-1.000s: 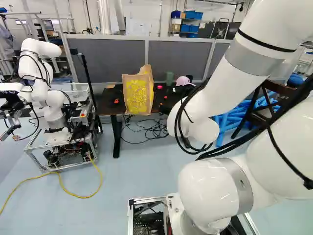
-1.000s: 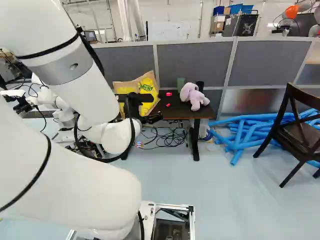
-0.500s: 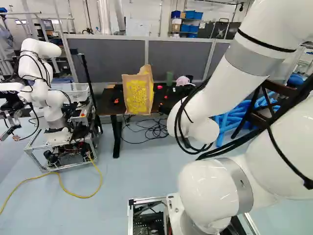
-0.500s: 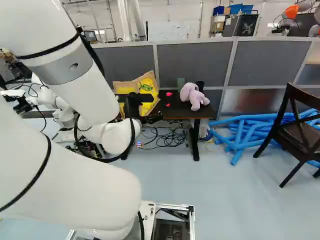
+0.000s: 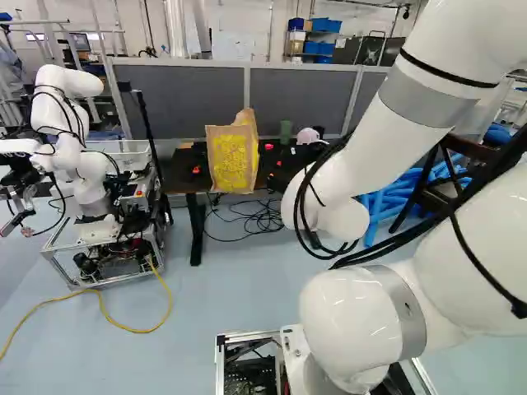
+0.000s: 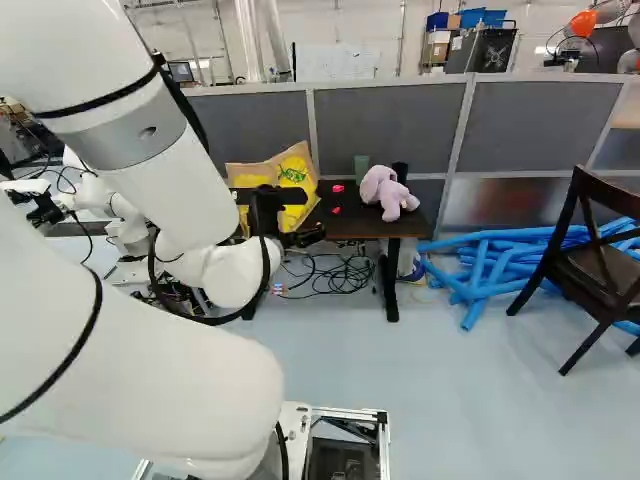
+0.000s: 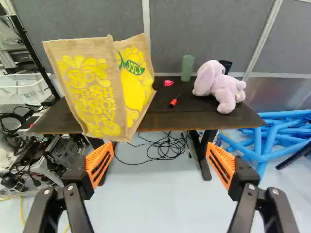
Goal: Pick up the bag on the ground and place it on the table
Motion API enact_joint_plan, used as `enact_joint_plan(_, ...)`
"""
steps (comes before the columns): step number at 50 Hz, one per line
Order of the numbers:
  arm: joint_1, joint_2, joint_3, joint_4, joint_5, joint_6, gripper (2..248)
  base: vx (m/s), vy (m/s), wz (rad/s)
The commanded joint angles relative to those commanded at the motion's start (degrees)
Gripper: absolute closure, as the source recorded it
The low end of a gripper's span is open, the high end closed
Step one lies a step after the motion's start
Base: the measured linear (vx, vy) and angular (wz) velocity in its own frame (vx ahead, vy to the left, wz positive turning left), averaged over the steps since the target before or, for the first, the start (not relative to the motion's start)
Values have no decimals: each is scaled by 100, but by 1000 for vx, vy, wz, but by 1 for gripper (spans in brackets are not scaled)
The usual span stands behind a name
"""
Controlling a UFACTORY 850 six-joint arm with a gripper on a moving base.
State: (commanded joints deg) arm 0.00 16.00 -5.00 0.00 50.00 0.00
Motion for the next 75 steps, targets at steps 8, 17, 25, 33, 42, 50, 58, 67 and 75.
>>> enact_joint_plan(8, 0, 0, 0, 0, 0, 0, 3, 0, 0, 0)
enact_joint_plan(17, 0, 0, 0, 0, 0, 0, 3, 0, 0, 0)
enact_joint_plan(25, 0, 0, 0, 0, 0, 0, 3, 0, 0, 0)
enact_joint_plan(33, 0, 0, 0, 0, 0, 0, 3, 0, 0, 0)
enact_joint_plan(42, 0, 0, 0, 0, 0, 0, 3, 0, 0, 0)
enact_joint_plan(50, 0, 0, 0, 0, 0, 0, 3, 0, 0, 0)
enact_joint_plan(58, 0, 0, 0, 0, 0, 0, 3, 0, 0, 0)
enact_joint_plan(67, 0, 0, 0, 0, 0, 0, 3, 0, 0, 0)
enact_joint_plan(75, 0, 0, 0, 0, 0, 0, 3, 0, 0, 0)
